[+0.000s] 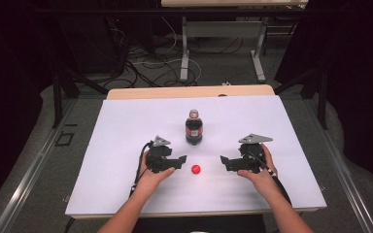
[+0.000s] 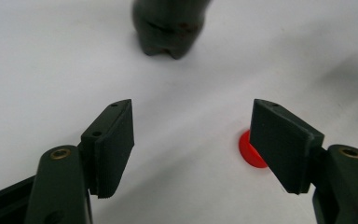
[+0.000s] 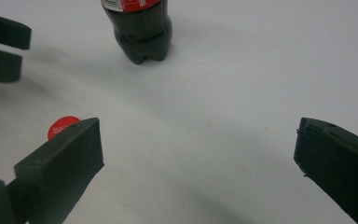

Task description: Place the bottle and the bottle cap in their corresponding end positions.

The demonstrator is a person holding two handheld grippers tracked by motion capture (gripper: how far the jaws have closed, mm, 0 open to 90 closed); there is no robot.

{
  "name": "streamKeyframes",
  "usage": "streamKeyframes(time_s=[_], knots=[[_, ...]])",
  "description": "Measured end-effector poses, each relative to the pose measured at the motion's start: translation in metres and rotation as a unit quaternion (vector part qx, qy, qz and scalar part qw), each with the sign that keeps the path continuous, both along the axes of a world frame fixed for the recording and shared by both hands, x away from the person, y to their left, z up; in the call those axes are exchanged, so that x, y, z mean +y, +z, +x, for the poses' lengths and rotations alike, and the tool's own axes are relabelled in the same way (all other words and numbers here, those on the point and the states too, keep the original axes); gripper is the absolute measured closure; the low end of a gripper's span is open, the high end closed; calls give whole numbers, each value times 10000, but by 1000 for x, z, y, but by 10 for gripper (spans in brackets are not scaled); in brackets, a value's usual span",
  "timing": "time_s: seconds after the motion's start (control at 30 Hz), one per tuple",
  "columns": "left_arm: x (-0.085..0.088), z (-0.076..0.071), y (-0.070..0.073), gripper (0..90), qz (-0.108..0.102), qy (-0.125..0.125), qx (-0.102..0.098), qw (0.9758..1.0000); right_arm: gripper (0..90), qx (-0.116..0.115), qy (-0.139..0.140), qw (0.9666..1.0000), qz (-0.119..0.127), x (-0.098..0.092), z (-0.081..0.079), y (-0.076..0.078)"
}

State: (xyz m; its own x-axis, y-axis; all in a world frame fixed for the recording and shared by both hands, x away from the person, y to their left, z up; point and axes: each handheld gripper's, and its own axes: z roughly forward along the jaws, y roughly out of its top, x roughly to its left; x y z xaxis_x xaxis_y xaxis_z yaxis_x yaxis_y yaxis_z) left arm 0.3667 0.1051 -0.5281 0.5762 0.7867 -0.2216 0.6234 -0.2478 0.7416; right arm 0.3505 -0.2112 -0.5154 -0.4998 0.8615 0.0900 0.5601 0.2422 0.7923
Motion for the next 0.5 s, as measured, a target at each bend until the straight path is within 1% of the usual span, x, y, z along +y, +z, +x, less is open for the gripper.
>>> streamKeyframes(time_s=[0.03,0.07,0.1,0.13,0.17,0.23,0.27,0.33,0.4,0.43,0.47,0.5], knots=[[5,1,3,289,19,48,-18,10000,7,-21,-9,10000,-20,-1,0,0],[11,2,7,282,53,20,46,10000,7,-34,-11,10000,-9,-2,1,0],[14,2,8,278,-64,151,44,9999,7,-21,-14,10000,-10,-3,1,0],[20,2,11,273,-62,143,102,9998,7,-13,-30,10000,-9,-4,1,0],[25,2,13,268,-80,252,48,9996,7,1,-48,10000,0,-5,1,0],[35,3,16,268,-138,407,59,9991,7,-18,-66,10000,-4,-7,1,0],[40,3,18,268,-128,452,54,9989,7,-20,-82,10000,-3,-8,1,0],[50,3,20,268,-186,531,-44,9984,7,-21,-117,9999,15,-10,2,0],[60,2,21,268,-183,622,-61,9979,7,-10,-138,9999,16,-13,2,0],[64,2,22,268,-185,665,-100,9976,7,-13,-153,9999,24,-14,3,0],[68,1,22,268,-209,700,-132,9972,7,-14,-167,9999,10,-15,3,-1],[73,1,22,268,-181,694,-158,9973,7,0,-195,9998,41,-16,3,0]])
